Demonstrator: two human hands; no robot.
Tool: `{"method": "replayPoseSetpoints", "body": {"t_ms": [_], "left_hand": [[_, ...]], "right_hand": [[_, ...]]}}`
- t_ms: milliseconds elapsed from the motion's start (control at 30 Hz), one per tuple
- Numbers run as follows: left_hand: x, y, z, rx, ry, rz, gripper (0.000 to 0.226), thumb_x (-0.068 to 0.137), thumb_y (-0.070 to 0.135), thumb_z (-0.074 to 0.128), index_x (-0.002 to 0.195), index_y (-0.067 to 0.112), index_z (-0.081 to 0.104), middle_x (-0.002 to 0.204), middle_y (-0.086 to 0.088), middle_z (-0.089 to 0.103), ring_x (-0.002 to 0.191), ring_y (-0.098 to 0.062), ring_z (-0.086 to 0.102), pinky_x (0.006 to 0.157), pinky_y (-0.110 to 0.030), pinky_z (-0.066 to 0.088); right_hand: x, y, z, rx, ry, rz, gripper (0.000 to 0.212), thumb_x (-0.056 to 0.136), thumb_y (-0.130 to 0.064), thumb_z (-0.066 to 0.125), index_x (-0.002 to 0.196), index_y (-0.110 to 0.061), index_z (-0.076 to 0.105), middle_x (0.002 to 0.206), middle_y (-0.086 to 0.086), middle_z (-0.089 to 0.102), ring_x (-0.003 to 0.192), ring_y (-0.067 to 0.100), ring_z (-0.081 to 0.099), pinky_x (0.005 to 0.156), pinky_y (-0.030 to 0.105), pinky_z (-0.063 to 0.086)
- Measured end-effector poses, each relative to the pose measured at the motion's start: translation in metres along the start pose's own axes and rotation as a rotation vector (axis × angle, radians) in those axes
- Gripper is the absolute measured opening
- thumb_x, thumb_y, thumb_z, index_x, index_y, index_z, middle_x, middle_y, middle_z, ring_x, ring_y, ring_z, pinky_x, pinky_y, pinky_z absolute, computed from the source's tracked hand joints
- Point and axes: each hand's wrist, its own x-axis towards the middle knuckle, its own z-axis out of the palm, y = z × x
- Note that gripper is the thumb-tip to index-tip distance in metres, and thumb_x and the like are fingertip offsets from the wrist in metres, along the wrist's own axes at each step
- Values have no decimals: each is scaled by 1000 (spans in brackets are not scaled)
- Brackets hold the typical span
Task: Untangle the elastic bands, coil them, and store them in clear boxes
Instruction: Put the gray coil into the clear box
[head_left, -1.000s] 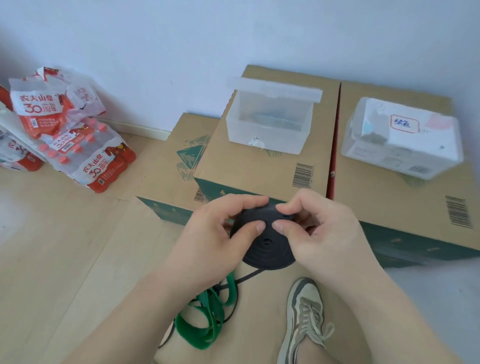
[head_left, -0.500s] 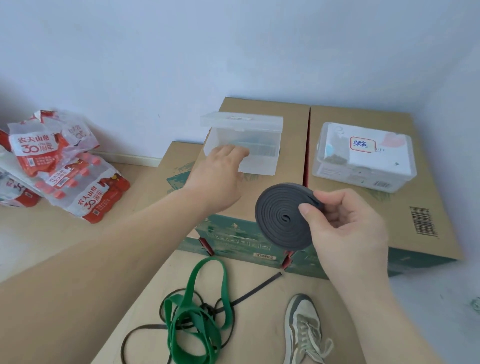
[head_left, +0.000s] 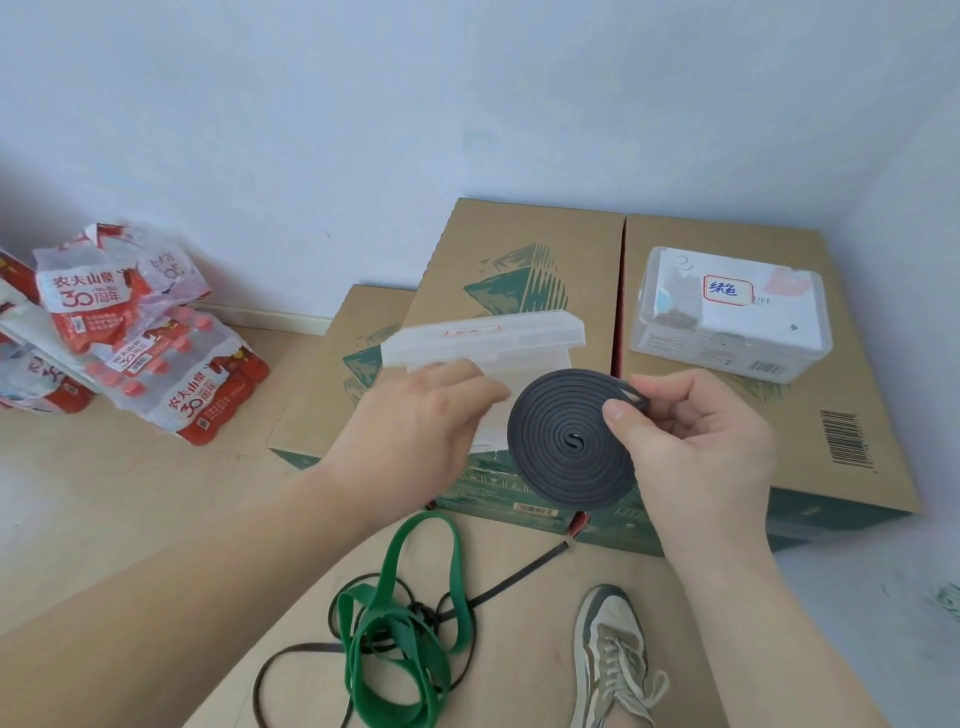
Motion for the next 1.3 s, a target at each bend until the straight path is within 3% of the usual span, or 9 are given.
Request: {"method": "replayPoseSetpoints", "body": {"t_ms": [133, 233, 333, 500, 667, 867, 1067, 1200, 1300], "left_hand": [[10, -18, -15, 201, 79, 18, 43, 83, 20, 81, 124, 19, 67, 112, 2, 68, 91, -28, 65, 65, -39, 56], [24, -27, -22, 299, -98, -30, 81, 72, 51, 81, 143, 24, 52, 142, -1, 56, 127, -30, 53, 98, -47, 51], [32, -35, -21, 302, -245, -153, 101, 71, 76, 63, 155, 30, 33, 167, 1, 27, 156, -29, 21, 126, -54, 21], [27, -51, -14, -87, -336, -282, 99, 84, 74, 57, 163, 28, 18, 170, 7, 23, 158, -11, 16, 127, -31, 18], [26, -58, -19, -144, -442, -307, 121, 74, 69, 77, 163, 34, 3, 170, 17, 12, 156, -5, 13, 117, -17, 10], [17, -56, -13, -65, -400, -231, 126, 72, 77, 71, 164, 28, 1, 172, 12, 8, 158, -6, 3, 123, -22, 8], [1, -49, -12, 0, -355, -205, 124, 75, 81, 63, 164, 26, -5, 172, 12, 0, 158, -4, -5, 127, -29, 16], [1, -47, -12, 19, -367, -208, 126, 75, 81, 63, 163, 25, -7, 172, 11, -5, 157, -3, -9, 128, -30, 14], [3, -46, -13, 28, -389, -200, 127, 75, 80, 65, 163, 26, -8, 172, 12, -8, 157, -3, -11, 127, -29, 11]], "right_hand": [[1, 0, 5, 34, -2, 14, 26, 84, -1, 81, 84, -25, 73, 80, 6, 75, 64, 11, 61, 56, 15, 52], [4, -1, 14, 57, 5, 17, 27, 84, -3, 83, 85, -29, 73, 81, 0, 77, 71, 11, 66, 70, 24, 58], [8, -3, 26, 107, 21, 22, 28, 85, -4, 82, 84, -31, 73, 79, -12, 77, 73, 6, 69, 72, 20, 56], [13, -2, 45, 161, 82, -24, 25, 90, -6, 78, 96, -29, 71, 90, -7, 78, 81, 5, 72, 77, 16, 55], [12, -5, 58, 119, 103, -130, 31, 92, -4, 76, 96, -34, 68, 101, -2, 77, 88, 9, 72, 83, 16, 55], [13, 0, 66, -53, -18, -144, 31, 93, -4, 73, 102, -34, 69, 98, -15, 75, 88, -2, 70, 85, 14, 54], [13, 6, 78, -394, -146, -203, 28, 96, -14, 67, 115, -34, 70, 107, -14, 75, 106, 10, 68, 99, 45, 53], [13, 4, 78, -629, -153, -295, 21, 98, -17, 64, 114, -30, 72, 98, -12, 76, 95, -37, 34, 99, 38, 36], [12, 6, 77, -718, -175, -296, 20, 99, -18, 63, 113, -29, 71, 99, -12, 74, 95, -33, 34, 95, 35, 27]]}}
